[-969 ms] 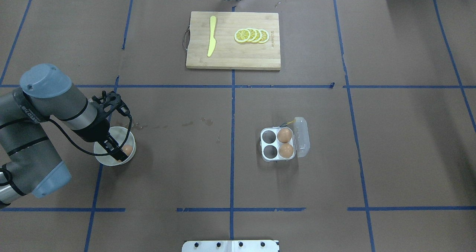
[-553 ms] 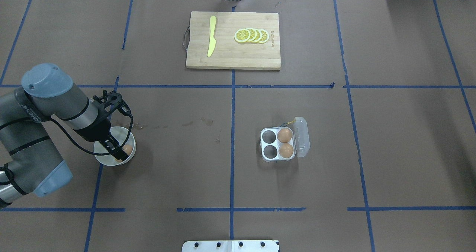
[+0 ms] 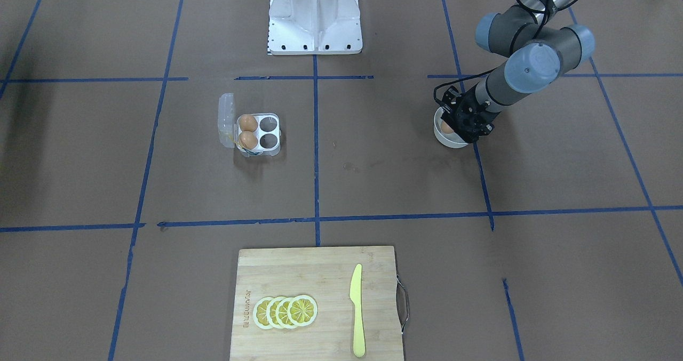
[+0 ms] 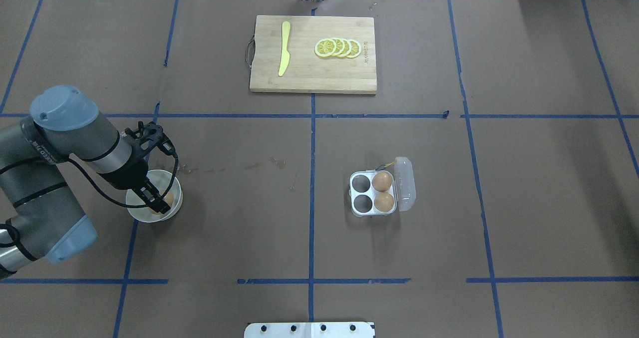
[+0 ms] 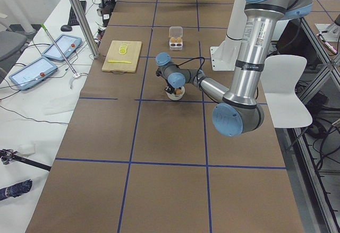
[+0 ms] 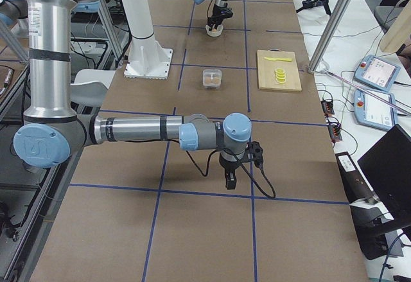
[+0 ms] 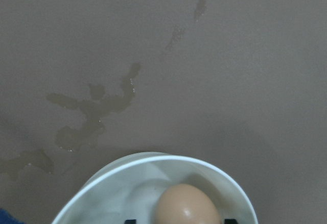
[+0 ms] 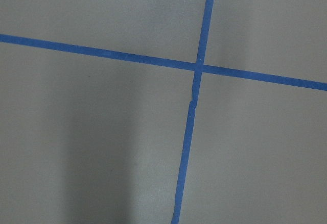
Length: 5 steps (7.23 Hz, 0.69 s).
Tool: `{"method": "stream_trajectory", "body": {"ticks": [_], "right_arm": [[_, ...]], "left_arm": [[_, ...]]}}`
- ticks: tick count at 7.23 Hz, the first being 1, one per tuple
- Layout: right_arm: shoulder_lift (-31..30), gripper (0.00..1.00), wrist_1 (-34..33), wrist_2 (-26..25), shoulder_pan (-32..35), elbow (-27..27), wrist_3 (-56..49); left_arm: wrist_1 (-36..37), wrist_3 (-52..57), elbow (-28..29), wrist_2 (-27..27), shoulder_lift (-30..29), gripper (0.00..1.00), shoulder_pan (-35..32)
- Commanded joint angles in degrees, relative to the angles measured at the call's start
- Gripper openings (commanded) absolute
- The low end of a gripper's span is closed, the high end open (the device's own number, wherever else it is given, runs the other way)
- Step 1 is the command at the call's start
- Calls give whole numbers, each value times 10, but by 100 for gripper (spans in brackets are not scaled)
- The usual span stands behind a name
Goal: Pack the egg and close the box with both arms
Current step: 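Lift the egg with the left gripper and carry it toward the carton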
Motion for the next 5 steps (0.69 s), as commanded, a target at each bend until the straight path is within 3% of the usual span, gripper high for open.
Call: {"method": "stream_trajectory", "body": {"ticks": [1, 3, 5], "right_arm": [[0, 100, 0, 1, 0, 0, 1], [0, 100, 0, 1, 0, 1, 1], [0, 100, 0, 2, 0, 3, 1]], "left_arm": [[3, 0, -12, 0, 4, 0, -7], [54, 0, -73, -1, 9, 0, -58], [85, -3, -73, 0, -48, 0, -90]]}}
